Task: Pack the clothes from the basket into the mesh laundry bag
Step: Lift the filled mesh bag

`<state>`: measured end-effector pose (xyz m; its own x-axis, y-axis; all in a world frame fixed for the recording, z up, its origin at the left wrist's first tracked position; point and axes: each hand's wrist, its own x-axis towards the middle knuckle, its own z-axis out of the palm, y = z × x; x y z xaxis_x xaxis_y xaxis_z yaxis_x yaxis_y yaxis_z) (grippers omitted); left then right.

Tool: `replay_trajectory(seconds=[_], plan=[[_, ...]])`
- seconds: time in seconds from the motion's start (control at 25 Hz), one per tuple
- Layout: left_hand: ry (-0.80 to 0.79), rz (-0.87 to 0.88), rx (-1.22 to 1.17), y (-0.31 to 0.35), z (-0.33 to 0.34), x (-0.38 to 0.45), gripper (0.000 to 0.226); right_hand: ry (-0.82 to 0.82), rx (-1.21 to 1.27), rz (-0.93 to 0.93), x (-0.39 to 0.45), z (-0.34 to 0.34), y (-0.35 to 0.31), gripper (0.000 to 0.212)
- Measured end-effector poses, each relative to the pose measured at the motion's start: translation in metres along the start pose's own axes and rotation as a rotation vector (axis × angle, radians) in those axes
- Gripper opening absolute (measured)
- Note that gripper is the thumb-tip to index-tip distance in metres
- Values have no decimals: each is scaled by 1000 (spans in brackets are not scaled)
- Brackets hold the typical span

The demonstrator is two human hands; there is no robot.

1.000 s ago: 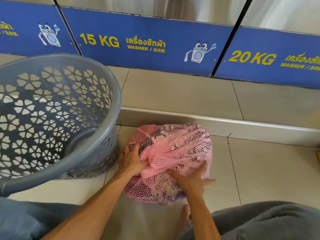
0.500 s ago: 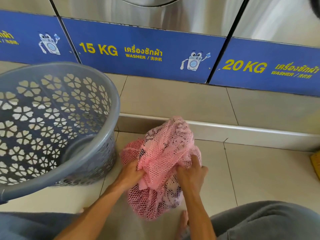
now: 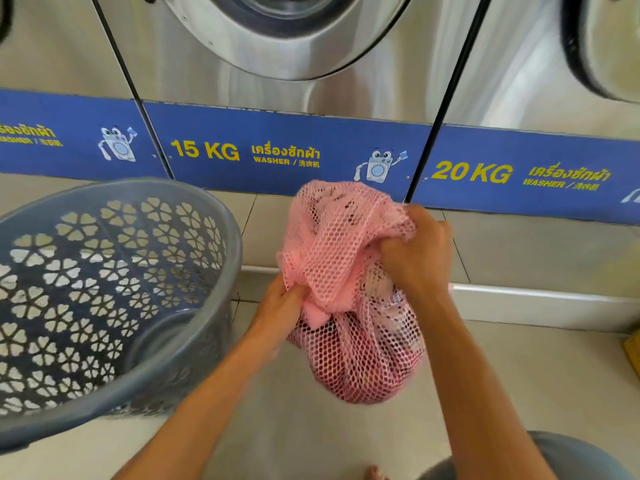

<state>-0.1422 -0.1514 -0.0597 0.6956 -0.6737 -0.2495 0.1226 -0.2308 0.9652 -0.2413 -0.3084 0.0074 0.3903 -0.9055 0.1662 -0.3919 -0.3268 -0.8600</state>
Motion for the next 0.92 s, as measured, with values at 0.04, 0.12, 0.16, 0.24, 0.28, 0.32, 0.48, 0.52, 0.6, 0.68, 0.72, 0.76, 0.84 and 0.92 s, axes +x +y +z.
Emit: replay_trajectory(seconds=[0.04, 0.12, 0.16, 0.24, 0.28, 0.32, 0.48, 0.52, 0.6, 0.68, 0.72, 0.76, 0.84, 0.92], plan=[[19, 45, 19, 19, 3, 15, 18, 15, 6, -36, 21, -2, -8, 31], [51, 134, 91, 49, 4, 49, 21, 26, -23, -88, 64, -4, -21, 21], [62, 169, 133, 62, 2, 69, 24, 31, -24, -107, 85, -1, -26, 18], [101, 216, 188, 90, 1, 106, 32, 21, -2, -138, 123, 9, -31, 21], [122, 236, 211, 102, 1, 125, 34, 13, 5, -151, 141, 14, -34, 25], [142, 247, 242, 113, 0, 142, 34, 19, 13, -154, 156, 22, -33, 29], [229, 90, 299, 116, 2, 215, 37, -42, -95, -146, 203, 62, -15, 51], [244, 10, 352, 106, 2, 229, 38, -124, -171, -120, 207, 72, -4, 57], [221, -131, 462, 79, 5, 248, 36, -368, -406, -84, 204, 95, 30, 66], [194, -155, 491, 55, 12, 259, 32, -499, -567, -76, 192, 109, 61, 77], [193, -150, 485, 48, 14, 262, 30, -501, -579, -68, 187, 112, 72, 81], [187, -138, 495, 41, 15, 266, 33, -483, -578, -69, 183, 115, 79, 83], [150, -144, 518, 31, 15, 269, 43, -452, -599, -76, 180, 120, 85, 83], [137, -156, 553, 23, 16, 271, 50, -429, -638, -100, 179, 124, 87, 81]])
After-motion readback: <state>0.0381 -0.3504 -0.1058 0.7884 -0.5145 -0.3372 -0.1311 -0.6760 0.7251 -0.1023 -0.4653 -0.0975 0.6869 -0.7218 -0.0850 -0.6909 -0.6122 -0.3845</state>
